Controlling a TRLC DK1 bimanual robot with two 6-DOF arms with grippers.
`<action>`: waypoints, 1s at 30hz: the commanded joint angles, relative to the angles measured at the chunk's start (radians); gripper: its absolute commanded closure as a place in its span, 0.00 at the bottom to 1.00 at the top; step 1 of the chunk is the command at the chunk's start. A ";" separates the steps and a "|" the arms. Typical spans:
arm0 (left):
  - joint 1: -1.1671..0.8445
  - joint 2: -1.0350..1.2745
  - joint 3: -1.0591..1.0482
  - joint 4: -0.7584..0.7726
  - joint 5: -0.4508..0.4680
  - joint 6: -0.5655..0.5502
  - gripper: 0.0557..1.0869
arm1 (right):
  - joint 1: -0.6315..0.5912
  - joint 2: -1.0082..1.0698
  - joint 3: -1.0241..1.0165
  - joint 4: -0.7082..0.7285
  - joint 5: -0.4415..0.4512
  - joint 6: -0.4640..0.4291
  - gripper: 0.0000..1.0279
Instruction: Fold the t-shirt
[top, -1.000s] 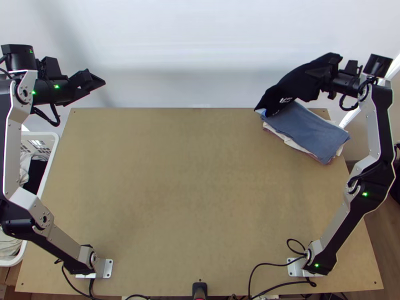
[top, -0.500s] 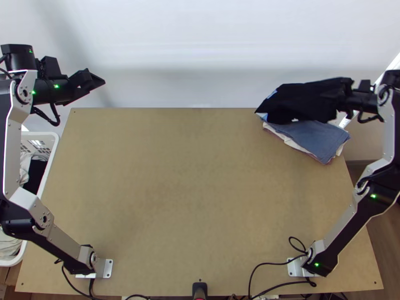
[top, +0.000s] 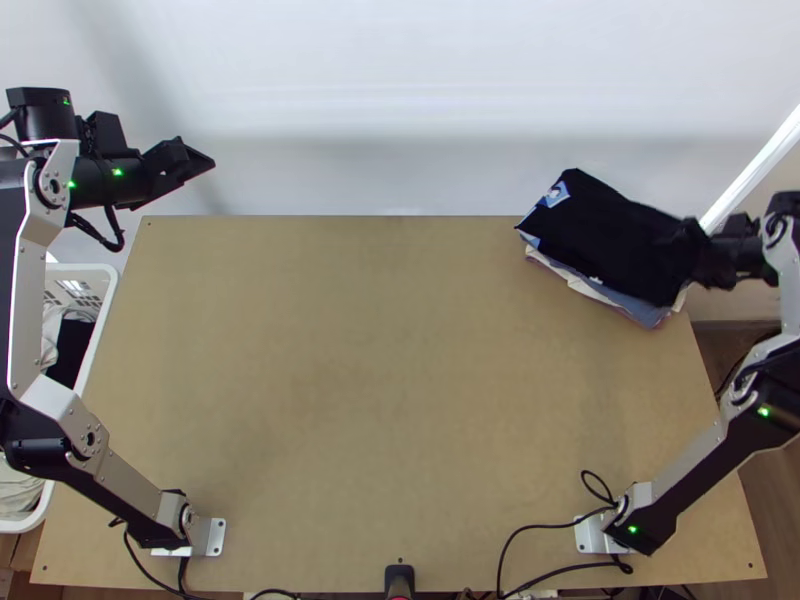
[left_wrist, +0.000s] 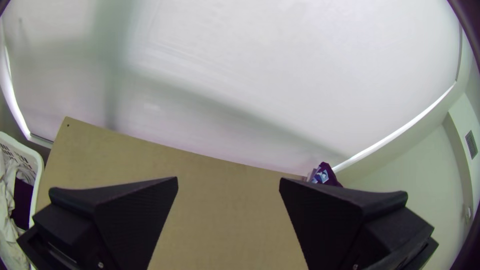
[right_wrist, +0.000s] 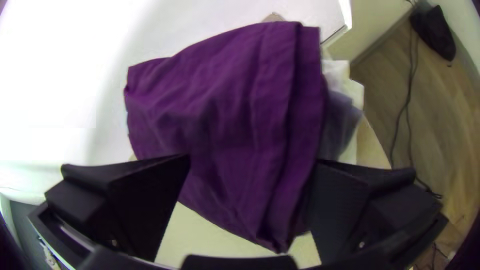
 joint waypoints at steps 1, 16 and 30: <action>0.018 -0.034 0.003 0.003 0.000 -0.002 0.04 | -0.051 -0.142 -0.166 0.167 0.168 -0.018 0.03; 0.052 -0.059 0.007 0.001 -0.001 -0.002 0.04 | 0.185 -0.542 -0.497 0.876 0.537 -0.078 0.03; 0.179 -0.111 0.035 0.044 -0.001 -0.004 0.04 | 0.230 -0.088 -0.467 0.940 0.606 0.063 0.04</action>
